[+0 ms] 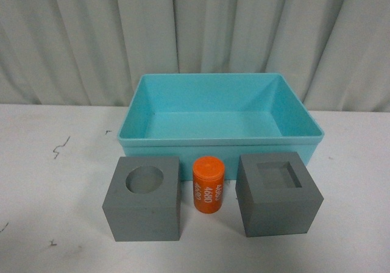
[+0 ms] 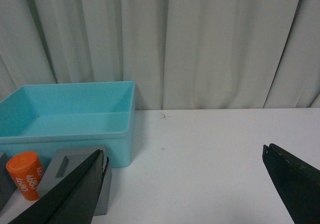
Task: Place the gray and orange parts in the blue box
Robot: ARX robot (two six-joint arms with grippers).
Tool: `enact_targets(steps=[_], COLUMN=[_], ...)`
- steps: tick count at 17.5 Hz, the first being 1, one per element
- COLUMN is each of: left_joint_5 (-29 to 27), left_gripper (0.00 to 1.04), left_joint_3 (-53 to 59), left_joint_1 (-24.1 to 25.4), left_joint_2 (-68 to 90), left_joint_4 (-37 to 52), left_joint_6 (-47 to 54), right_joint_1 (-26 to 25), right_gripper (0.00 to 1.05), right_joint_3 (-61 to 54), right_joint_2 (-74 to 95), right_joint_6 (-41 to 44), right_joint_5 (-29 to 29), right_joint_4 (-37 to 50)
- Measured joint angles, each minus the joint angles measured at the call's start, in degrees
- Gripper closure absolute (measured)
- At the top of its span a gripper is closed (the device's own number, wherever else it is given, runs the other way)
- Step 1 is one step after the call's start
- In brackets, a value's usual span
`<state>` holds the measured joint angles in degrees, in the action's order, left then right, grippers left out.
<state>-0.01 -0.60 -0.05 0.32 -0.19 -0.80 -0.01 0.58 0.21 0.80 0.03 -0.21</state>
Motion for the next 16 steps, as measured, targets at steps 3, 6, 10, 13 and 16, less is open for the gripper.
enact_targets(steps=[3, 6, 10, 13, 16], left_joint_5=[0.0, 0.0, 0.0, 0.0, 0.0], left_gripper=[0.07, 0.07, 0.07, 0.07, 0.07], left_joint_3=[0.0, 0.0, 0.0, 0.0, 0.0], left_joint_1=[0.0, 0.0, 0.0, 0.0, 0.0], left_joint_2=[0.0, 0.0, 0.0, 0.0, 0.0], left_joint_4=[0.0, 0.0, 0.0, 0.0, 0.0], left_joint_6=[0.0, 0.0, 0.0, 0.0, 0.0], right_joint_1=[0.0, 0.0, 0.0, 0.0, 0.0], right_gripper=[0.06, 0.06, 0.06, 0.06, 0.06], right_joint_3=[0.0, 0.0, 0.0, 0.0, 0.0], right_joint_2=[0.02, 0.02, 0.02, 0.02, 0.02], right_joint_6=[0.0, 0.0, 0.0, 0.0, 0.0], right_joint_5=[0.02, 0.02, 0.02, 0.02, 0.02], right_joint_4=[0.0, 0.0, 0.0, 0.0, 0.0])
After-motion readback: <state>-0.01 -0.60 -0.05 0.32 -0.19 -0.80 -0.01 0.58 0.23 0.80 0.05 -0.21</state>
